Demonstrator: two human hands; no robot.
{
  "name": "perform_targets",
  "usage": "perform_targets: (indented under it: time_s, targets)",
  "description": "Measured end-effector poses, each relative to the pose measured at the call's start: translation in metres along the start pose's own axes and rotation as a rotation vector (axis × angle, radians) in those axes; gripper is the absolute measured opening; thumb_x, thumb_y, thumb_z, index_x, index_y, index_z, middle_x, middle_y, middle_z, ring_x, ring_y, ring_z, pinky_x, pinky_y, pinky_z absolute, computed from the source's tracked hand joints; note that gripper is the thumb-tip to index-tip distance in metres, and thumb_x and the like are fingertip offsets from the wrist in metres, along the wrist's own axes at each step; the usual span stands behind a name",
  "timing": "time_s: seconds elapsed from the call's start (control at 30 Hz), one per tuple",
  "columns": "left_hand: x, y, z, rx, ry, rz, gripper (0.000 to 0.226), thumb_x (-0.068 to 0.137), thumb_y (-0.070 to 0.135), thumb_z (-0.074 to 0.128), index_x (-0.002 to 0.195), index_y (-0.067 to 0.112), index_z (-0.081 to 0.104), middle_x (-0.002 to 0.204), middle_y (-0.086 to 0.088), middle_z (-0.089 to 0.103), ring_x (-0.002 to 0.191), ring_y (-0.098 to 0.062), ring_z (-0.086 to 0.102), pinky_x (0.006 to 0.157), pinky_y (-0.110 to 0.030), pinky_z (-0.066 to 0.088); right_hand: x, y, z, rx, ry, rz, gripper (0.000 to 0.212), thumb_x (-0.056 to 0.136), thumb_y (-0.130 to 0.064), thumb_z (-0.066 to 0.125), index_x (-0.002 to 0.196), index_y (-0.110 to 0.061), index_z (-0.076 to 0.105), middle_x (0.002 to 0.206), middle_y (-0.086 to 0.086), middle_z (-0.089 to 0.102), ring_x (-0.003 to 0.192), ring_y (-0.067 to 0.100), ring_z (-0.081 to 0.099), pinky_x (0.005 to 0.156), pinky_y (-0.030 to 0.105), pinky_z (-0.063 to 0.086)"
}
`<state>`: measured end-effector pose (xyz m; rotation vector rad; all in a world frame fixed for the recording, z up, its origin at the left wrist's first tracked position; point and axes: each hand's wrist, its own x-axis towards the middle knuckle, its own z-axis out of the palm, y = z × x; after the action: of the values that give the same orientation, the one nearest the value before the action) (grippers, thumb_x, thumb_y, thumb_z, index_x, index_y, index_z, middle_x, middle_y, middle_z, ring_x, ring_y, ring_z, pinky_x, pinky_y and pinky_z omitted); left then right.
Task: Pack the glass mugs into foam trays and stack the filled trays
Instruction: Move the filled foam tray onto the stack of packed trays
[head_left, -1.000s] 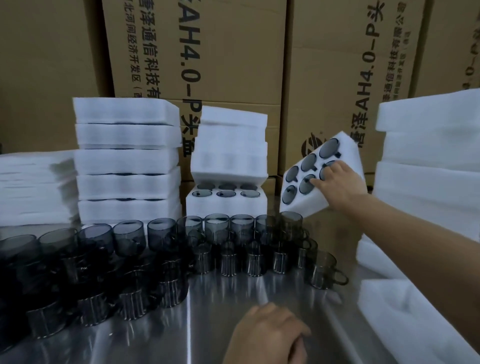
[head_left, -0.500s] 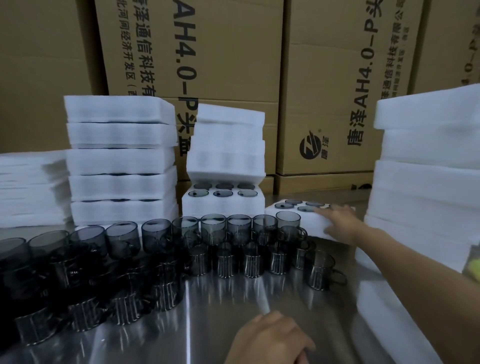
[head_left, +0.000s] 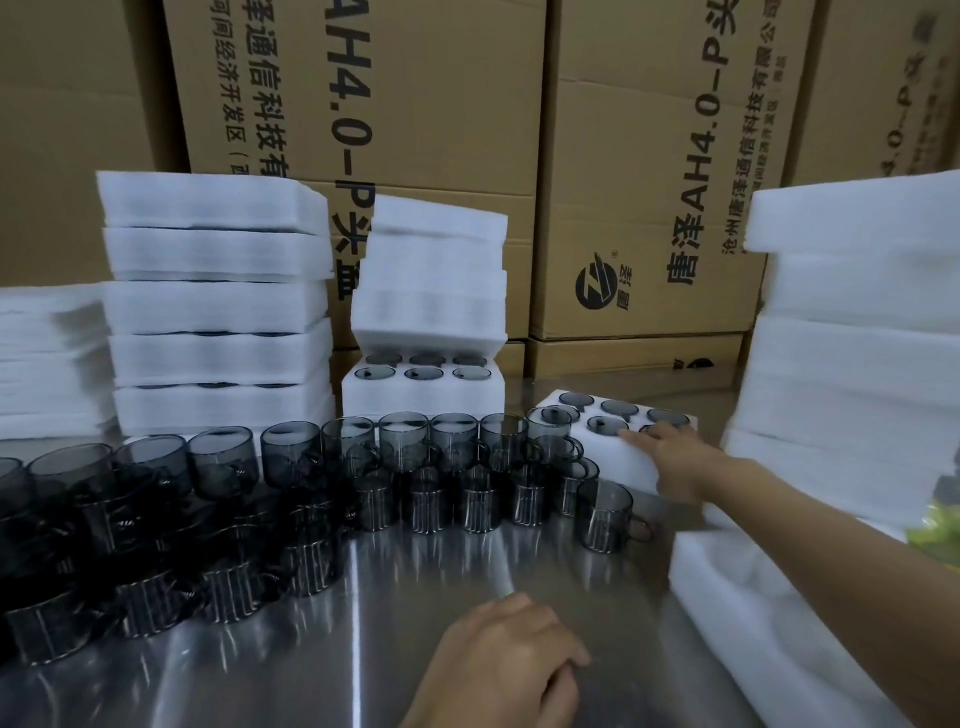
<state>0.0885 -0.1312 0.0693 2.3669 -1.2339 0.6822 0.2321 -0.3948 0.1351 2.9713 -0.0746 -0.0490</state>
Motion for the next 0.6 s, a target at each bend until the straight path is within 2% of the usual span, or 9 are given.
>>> perform_targets:
  time_s: [0.13,0.2,0.3,0.6]
  targets:
    - [-0.005,0.005,-0.003,-0.039,-0.035,-0.054,0.022,0.066,0.032,0.052,0.068,0.039,0.072,0.064,0.025,0.063,0.065,0.009,0.054,0.073,0.000,0.039,-0.009,-0.006,-0.005,0.063,0.065,0.004,0.060,0.092,-0.002,0.044,0.148,-0.012,0.023,0.147,0.014,0.033,0.133,0.028,0.034,0.105,0.029,0.026]
    - [-0.007,0.007,-0.007,-0.076,-0.051,-0.084,0.020,0.065,0.031,0.054,0.069,0.037,0.072,0.065,0.025,0.064,0.065,0.009,0.055,0.066,0.000,0.040,-0.011,-0.008,-0.004,0.113,0.095,-0.002,0.056,0.091,0.002,0.043,0.145,-0.012,0.031,0.144,0.015,0.037,0.131,0.028,0.038,0.103,0.027,0.028]
    - [-0.008,0.007,-0.009,-0.077,-0.028,-0.095,0.025,0.067,0.032,0.047,0.068,0.036,0.072,0.065,0.024,0.063,0.064,0.006,0.055,0.056,-0.004,0.043,-0.013,-0.008,-0.002,0.180,0.105,-0.019,0.058,0.091,0.004,0.043,0.146,-0.012,0.031,0.146,0.014,0.035,0.133,0.028,0.037,0.104,0.027,0.029]
    - [-0.008,0.005,-0.007,-0.030,0.007,-0.081,0.023,0.066,0.032,0.048,0.065,0.036,0.071,0.061,0.022,0.060,0.062,0.005,0.054,0.051,-0.005,0.041,-0.013,-0.003,0.000,0.316,0.123,-0.041,0.065,0.086,0.012,0.039,0.145,-0.016,0.036,0.151,0.006,0.034,0.135,0.025,0.035,0.107,0.029,0.030]
